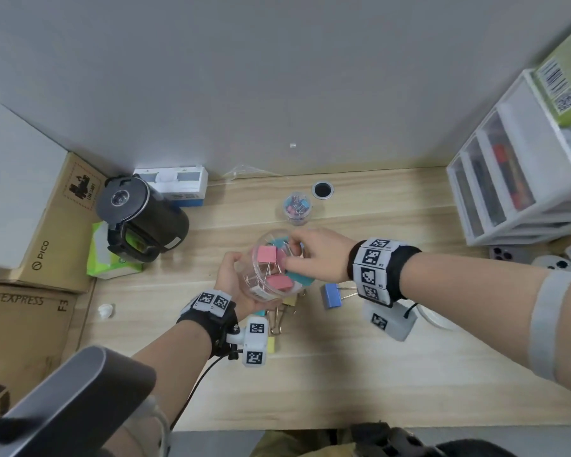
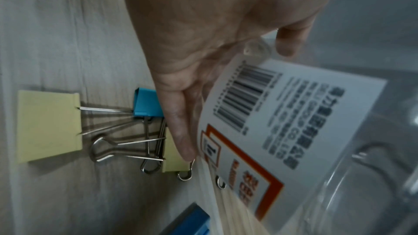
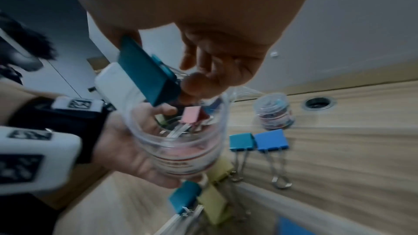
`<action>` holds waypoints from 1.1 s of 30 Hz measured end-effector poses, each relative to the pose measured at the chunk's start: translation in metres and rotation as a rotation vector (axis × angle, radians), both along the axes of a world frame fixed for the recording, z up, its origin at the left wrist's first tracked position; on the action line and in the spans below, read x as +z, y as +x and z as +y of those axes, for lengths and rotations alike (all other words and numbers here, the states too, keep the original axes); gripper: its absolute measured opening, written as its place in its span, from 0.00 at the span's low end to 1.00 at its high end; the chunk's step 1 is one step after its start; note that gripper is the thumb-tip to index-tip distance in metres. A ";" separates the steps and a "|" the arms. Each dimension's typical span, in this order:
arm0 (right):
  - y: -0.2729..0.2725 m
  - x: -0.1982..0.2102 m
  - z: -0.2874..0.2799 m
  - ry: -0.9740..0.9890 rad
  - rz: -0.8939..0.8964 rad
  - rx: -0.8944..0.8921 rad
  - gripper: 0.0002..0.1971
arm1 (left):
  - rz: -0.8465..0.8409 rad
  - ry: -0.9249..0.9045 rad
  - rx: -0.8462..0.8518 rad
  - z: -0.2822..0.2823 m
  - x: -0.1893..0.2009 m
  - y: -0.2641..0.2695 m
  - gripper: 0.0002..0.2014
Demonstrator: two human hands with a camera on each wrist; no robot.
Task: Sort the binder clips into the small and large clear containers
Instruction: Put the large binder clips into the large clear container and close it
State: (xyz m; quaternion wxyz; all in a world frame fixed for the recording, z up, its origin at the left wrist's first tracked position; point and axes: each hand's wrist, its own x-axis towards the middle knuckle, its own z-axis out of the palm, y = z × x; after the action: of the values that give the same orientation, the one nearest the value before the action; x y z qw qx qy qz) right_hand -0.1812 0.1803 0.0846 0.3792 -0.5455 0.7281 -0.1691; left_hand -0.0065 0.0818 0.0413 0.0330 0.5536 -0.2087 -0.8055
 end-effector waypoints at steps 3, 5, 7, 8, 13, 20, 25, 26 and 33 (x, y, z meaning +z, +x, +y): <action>0.020 -0.005 -0.007 0.192 -0.140 -0.146 0.22 | 0.026 0.028 0.040 0.006 -0.001 0.000 0.31; 0.029 -0.009 -0.012 0.275 -0.235 -0.221 0.26 | 0.041 0.045 0.040 0.009 -0.002 0.001 0.32; 0.035 -0.010 -0.017 0.327 -0.371 -0.275 0.26 | 0.040 0.036 0.021 0.012 -0.001 0.001 0.32; 0.037 -0.009 -0.018 0.345 -0.445 -0.293 0.25 | 0.047 0.037 0.018 0.013 -0.001 0.002 0.32; 0.034 -0.012 -0.016 0.236 -0.398 -0.258 0.15 | 0.108 0.148 0.084 0.019 0.005 0.006 0.35; 0.000 -0.029 -0.005 -0.117 -0.241 -0.466 0.05 | 0.082 0.162 0.088 0.019 0.001 0.021 0.35; -0.033 -0.080 0.016 0.218 0.144 -0.234 0.19 | 0.060 0.133 0.085 0.018 -0.010 0.040 0.35; -0.033 -0.090 0.021 0.279 0.190 -0.152 0.25 | 0.054 0.131 0.086 0.018 -0.012 0.044 0.34; -0.015 -0.126 0.047 0.354 0.391 0.169 0.42 | 0.074 0.202 0.148 0.019 -0.011 0.056 0.32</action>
State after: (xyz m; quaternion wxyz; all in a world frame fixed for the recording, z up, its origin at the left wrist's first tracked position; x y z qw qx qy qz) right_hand -0.1961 0.2276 -0.0409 0.3338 -0.5519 0.7574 0.1016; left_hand 0.0493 0.1009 0.0307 0.0440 0.5379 -0.0836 -0.8377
